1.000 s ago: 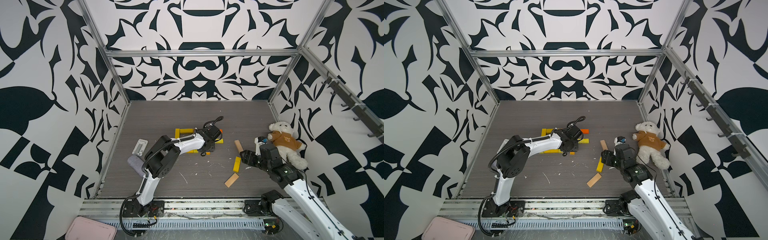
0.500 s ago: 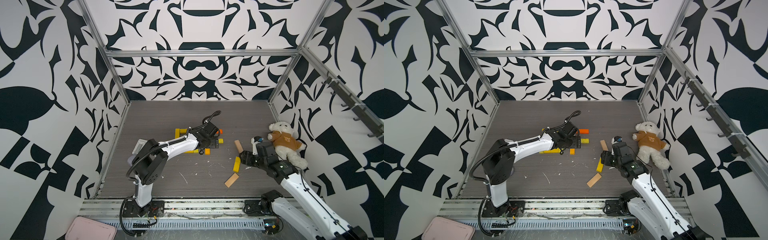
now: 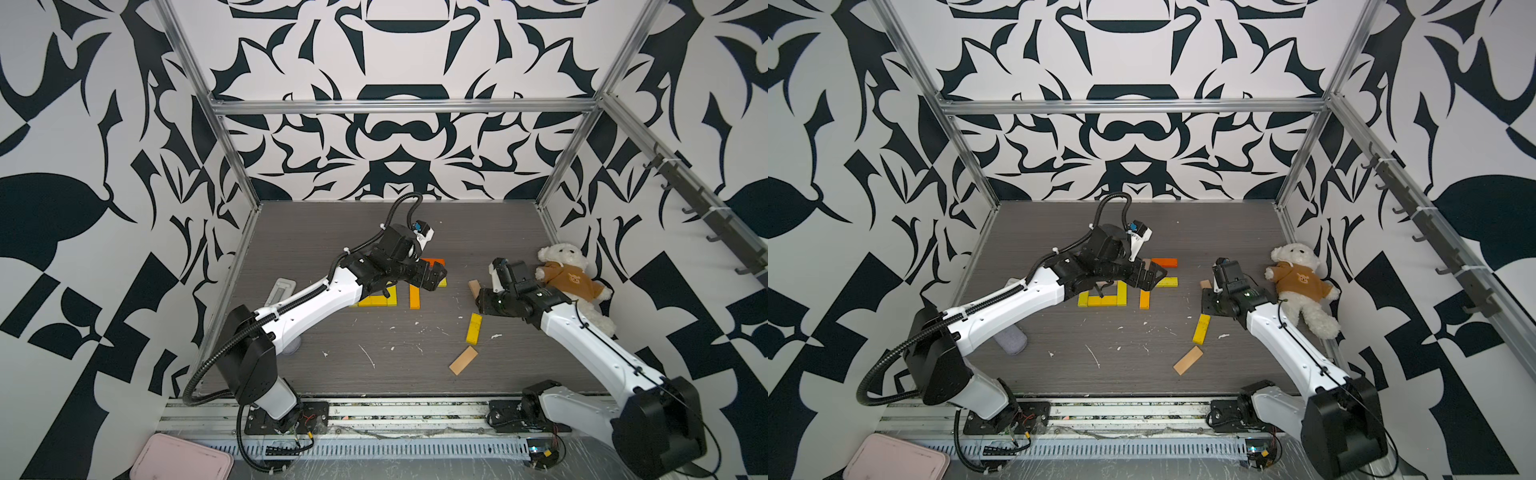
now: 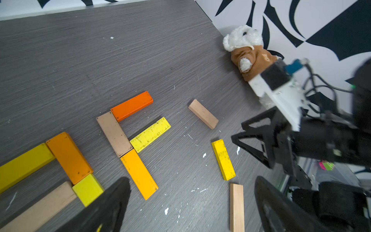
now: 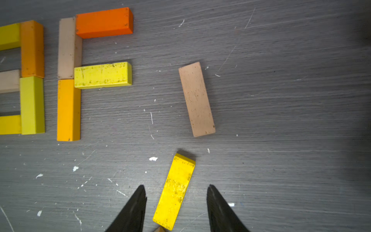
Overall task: Assemble the number 8 with building blocks
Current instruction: Assemble the building block at the center of the board, then pick up the building block from the center of the board.
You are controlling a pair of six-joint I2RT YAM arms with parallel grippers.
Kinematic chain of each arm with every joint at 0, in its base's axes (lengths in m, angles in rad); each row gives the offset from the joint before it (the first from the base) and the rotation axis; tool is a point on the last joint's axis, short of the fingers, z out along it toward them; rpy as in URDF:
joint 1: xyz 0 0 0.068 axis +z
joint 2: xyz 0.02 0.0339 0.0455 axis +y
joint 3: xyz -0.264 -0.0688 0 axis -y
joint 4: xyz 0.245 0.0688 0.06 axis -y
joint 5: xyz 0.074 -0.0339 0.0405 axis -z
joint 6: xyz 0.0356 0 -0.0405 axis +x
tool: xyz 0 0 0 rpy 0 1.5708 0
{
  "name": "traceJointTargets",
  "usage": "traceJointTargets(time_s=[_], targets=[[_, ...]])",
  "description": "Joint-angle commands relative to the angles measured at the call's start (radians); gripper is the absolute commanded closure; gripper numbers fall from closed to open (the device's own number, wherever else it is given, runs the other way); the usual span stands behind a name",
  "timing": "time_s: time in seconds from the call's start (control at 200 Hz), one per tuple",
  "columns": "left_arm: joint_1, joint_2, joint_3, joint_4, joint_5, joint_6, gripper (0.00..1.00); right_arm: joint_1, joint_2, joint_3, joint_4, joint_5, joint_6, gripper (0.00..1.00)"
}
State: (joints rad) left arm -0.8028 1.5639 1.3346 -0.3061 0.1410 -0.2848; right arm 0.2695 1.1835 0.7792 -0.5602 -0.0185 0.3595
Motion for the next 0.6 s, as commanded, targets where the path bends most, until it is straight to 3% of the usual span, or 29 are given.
traceJointTargets(time_s=[0.0,0.235,0.595], targets=[[0.067,-0.048,0.005,-0.044,0.136,0.066,0.01,-0.029,0.067,0.059,0.03,-0.016,-0.046,0.48],[0.086,-0.119,-0.053,-0.038,0.246,0.181,0.01,-0.077,0.214,0.113,0.075,-0.044,-0.135,0.48],[0.086,-0.176,-0.088,-0.029,0.263,0.189,0.01,-0.086,0.386,0.206,0.079,0.0,-0.194,0.51]])
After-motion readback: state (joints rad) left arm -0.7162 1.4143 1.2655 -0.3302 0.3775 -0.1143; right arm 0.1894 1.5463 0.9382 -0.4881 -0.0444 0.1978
